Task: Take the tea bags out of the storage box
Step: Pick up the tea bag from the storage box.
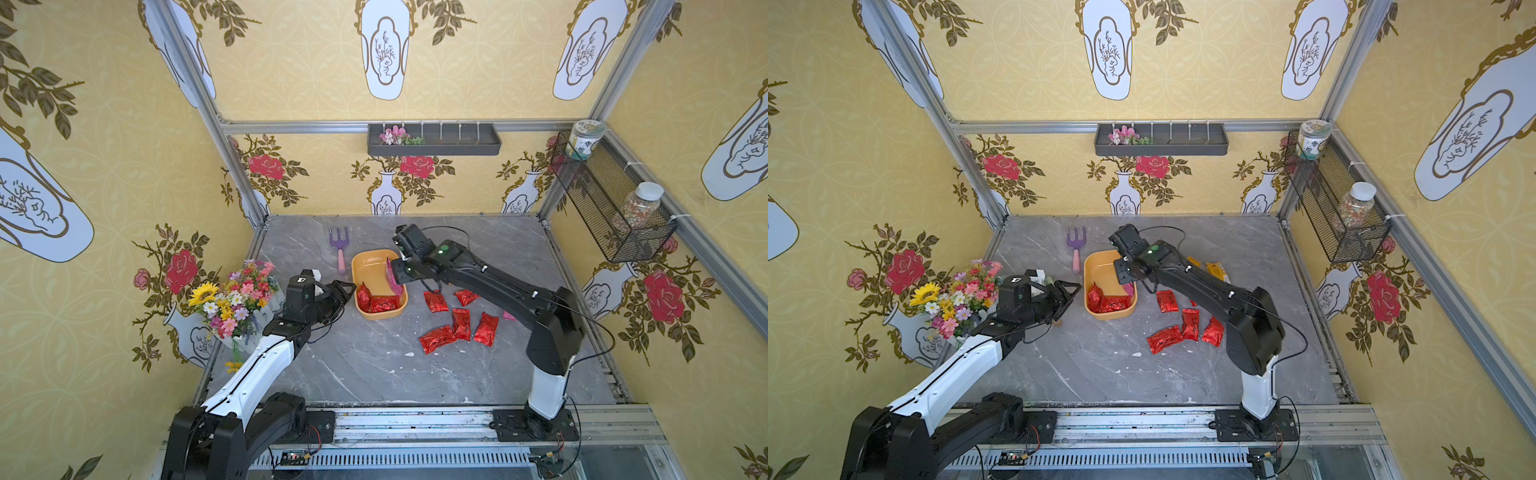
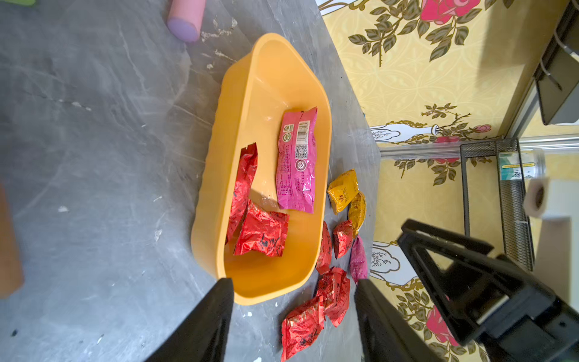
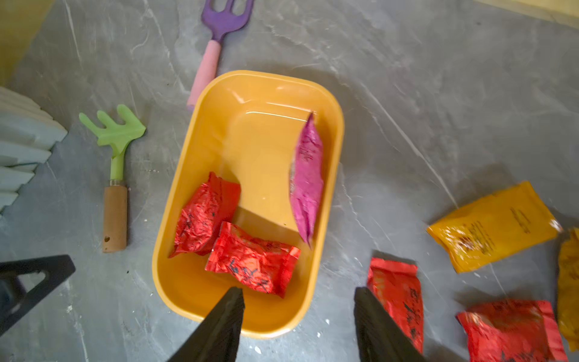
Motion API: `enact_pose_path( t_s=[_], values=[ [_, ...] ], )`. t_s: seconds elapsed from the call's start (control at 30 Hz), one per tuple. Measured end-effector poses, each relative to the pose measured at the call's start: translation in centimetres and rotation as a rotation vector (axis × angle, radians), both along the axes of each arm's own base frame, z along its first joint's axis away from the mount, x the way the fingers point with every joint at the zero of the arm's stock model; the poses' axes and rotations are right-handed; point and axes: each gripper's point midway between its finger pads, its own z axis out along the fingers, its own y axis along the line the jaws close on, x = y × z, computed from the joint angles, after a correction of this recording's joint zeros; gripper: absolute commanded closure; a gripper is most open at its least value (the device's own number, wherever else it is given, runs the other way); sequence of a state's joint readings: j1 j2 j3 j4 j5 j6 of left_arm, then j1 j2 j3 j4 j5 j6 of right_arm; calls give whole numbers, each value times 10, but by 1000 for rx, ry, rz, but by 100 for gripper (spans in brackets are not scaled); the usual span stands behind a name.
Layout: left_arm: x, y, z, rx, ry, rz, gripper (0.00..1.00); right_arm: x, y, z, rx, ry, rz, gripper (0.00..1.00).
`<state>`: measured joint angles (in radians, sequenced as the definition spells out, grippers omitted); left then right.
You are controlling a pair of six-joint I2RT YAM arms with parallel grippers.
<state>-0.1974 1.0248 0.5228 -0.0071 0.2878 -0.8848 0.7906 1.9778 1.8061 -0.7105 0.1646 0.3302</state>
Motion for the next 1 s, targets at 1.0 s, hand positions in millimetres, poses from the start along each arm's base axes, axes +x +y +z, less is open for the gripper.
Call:
enact_pose_path(
  t_s=[1.0],
  values=[
    [-36, 11, -9, -40, 14, 28, 33, 68, 23, -89, -174, 53, 38, 38]
  ],
)
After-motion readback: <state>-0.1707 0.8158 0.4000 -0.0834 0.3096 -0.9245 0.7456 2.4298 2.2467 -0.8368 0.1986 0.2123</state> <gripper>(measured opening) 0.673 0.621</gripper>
